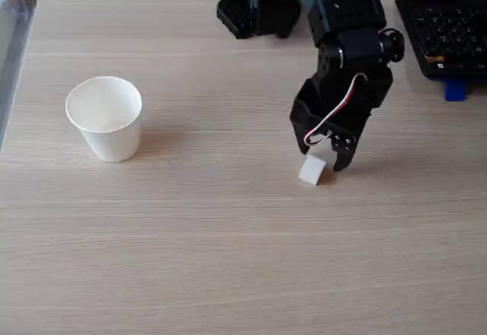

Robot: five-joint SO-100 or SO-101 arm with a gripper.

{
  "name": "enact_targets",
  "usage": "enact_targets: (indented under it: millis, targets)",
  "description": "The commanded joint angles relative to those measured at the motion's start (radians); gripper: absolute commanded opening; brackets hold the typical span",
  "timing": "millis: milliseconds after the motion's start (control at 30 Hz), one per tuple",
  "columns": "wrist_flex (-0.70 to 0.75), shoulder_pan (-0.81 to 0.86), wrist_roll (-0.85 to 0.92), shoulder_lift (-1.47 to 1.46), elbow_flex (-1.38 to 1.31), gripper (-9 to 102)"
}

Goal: Grasp a block and put it in the bin.

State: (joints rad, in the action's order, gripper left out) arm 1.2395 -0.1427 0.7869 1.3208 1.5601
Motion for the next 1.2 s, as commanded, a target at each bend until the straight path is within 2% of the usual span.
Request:
enact_targets:
  millis: [0, 1167]
  targets:
    - [0.011, 0.009, 0.009, 0.000, -0.044, 24]
    - [0.040, 0.038, 0.031, -0.097, -0.176, 21]
